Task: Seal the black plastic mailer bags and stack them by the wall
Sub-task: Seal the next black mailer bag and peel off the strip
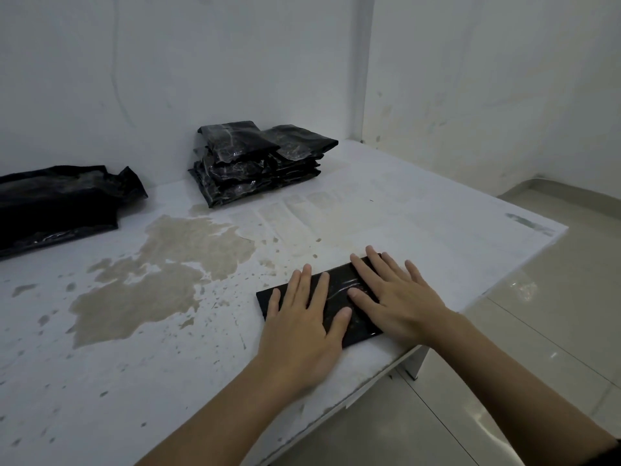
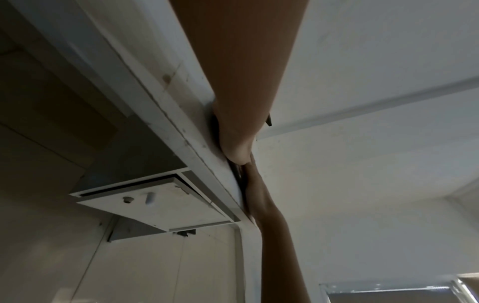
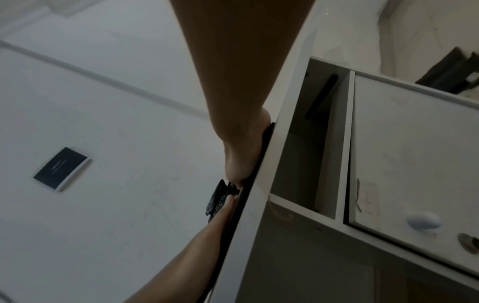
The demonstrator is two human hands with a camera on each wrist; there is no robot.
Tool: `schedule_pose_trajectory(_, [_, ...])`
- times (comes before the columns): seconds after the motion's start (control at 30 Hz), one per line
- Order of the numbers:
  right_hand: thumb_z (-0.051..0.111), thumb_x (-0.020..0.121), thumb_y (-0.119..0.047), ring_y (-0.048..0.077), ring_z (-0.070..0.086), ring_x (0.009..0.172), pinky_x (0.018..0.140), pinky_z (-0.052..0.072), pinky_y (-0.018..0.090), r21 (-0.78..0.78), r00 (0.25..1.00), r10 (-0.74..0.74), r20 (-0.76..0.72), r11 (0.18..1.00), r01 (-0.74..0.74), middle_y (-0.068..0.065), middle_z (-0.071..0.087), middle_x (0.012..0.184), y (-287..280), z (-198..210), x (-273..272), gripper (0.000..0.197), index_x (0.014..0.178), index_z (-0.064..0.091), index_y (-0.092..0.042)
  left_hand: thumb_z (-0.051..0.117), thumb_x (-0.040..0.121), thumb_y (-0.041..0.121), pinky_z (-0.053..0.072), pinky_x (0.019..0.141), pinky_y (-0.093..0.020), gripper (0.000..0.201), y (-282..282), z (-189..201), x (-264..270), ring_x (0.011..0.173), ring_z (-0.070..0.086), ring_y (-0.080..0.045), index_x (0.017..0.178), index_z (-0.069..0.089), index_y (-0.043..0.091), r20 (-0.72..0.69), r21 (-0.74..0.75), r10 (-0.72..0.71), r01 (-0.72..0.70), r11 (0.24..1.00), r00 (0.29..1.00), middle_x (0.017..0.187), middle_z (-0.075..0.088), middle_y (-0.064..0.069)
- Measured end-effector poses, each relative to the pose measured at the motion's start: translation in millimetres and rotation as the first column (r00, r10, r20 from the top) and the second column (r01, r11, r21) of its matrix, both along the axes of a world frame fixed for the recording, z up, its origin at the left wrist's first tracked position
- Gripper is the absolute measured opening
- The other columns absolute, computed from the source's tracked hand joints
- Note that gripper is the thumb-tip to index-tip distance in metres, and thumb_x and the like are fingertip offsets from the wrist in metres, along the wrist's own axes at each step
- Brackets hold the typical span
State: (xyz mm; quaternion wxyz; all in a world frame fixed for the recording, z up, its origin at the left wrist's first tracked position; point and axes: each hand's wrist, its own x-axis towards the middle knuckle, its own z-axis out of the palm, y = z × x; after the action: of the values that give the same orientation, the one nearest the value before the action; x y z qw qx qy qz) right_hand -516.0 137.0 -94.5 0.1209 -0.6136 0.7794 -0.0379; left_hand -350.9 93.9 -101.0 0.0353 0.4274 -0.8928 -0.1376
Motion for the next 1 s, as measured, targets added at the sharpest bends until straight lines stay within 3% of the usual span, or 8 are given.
schedule_pose_trajectory(0.3, [0.009, 0.102, -0.041, 0.005, -0.015, 0.144, 0.113, -0.019, 0.039, 0.009, 0.998, 0.003, 0.066, 1.000, -0.003, -0.011, -0.019, 0.156, 3, 3, -7, 0.055, 0.150, -0.014, -0.027, -0.007, 0.096, 0.053, -0.015, 0.117, -0.035, 0.050, -3, 4, 23, 0.139, -0.030, -0.007, 0.132, -0.039, 0.038, 0.068, -0.076, -0.160, 0.165, 0.983, 0.985, 0.147, -0.041, 0.011])
schedule_pose_trajectory(0.37, [0.009, 0.103, -0.040, 0.004, -0.015, 0.144, 0.113, -0.019, 0.041, 0.002, 0.998, -0.010, 0.062, 1.000, 0.010, -0.011, -0.019, 0.157, 3, 3, -5, 0.055, 0.150, -0.014, -0.027, -0.016, 0.093, 0.048, -0.007, 0.116, -0.045, 0.055, -8, 4, 23, 0.145, -0.017, -0.013, 0.146, -0.020, 0.033, 0.151, -0.238, -0.241, 0.272, 0.932, 0.959, 0.157, -0.021, 0.006])
schedule_pose_trajectory(0.47, [0.009, 0.103, -0.039, 0.004, -0.016, 0.144, 0.113, -0.019, 0.042, -0.006, 0.998, -0.026, 0.055, 1.000, 0.026, -0.011, -0.018, 0.157, 4, 3, -3, 0.055, 0.151, -0.013, -0.024, 0.020, 0.099, 0.036, 0.017, 0.108, -0.048, 0.054, -18, 11, 20, 0.143, 0.018, -0.017, 0.147, 0.034, 0.016, 0.257, -0.289, -0.382, 0.448, 0.846, 0.888, 0.154, 0.030, -0.002])
schedule_pose_trajectory(0.6, [0.010, 0.103, -0.037, 0.002, -0.015, 0.143, 0.114, -0.019, 0.039, -0.050, 0.997, 0.000, 0.080, 0.999, 0.004, -0.009, -0.017, 0.158, 6, 2, -4, 0.054, 0.151, -0.011, -0.022, 0.008, 0.100, 0.035, -0.026, 0.110, -0.021, 0.052, -24, 15, 15, 0.134, -0.034, 0.004, 0.145, -0.017, 0.029, 0.197, -0.195, -0.559, 0.591, 0.783, 0.806, 0.153, -0.025, 0.015])
schedule_pose_trajectory(0.8, [0.033, 0.101, -0.035, 0.010, 0.007, 0.146, 0.119, -0.004, 0.030, -0.259, 0.967, -0.123, 0.224, 0.949, 0.180, 0.000, 0.010, 0.160, 9, -4, -7, 0.060, 0.152, 0.012, -0.012, -0.004, 0.088, 0.058, -0.026, 0.104, -0.011, 0.057, -26, 7, 19, 0.129, -0.031, 0.018, 0.141, -0.016, 0.041, 0.066, -0.088, -0.554, 0.558, 0.825, 0.830, 0.148, -0.023, 0.030])
schedule_pose_trajectory(0.83, [0.042, 0.099, -0.030, 0.015, 0.021, 0.144, 0.118, 0.009, 0.028, -0.406, 0.940, -0.170, 0.297, 0.868, 0.285, 0.002, 0.028, 0.154, 11, -8, -7, 0.055, 0.148, 0.028, -0.008, -0.008, 0.083, 0.061, -0.027, 0.104, -0.012, 0.063, -27, 6, 19, 0.130, -0.031, 0.017, 0.142, -0.017, 0.041, 0.087, -0.097, -0.561, 0.568, 0.818, 0.823, 0.148, -0.023, 0.030])
schedule_pose_trajectory(0.9, [0.056, 0.092, -0.012, 0.018, 0.055, 0.115, 0.098, 0.038, 0.024, -0.678, 0.817, -0.219, 0.534, 0.466, 0.568, 0.004, 0.060, 0.121, 18, -12, -3, 0.029, 0.120, 0.059, -0.007, -0.013, 0.080, 0.066, -0.028, 0.104, -0.013, 0.068, -27, 4, 19, 0.131, -0.031, 0.015, 0.143, -0.017, 0.040, 0.090, -0.110, -0.574, 0.581, 0.807, 0.814, 0.148, -0.024, 0.030])
schedule_pose_trajectory(1.0, [0.065, 0.085, -0.009, 0.007, 0.051, 0.073, 0.071, 0.043, 0.025, -0.321, 0.312, -0.079, 0.947, -0.154, 0.935, -0.005, 0.051, 0.083, 31, -11, -5, 0.021, 0.102, 0.054, -0.014, -0.013, 0.081, 0.066, -0.026, 0.106, -0.014, 0.068, -28, 0, 20, 0.131, -0.030, 0.014, 0.144, -0.015, 0.041, 0.067, -0.112, -0.571, 0.575, 0.810, 0.818, 0.148, -0.023, 0.030])
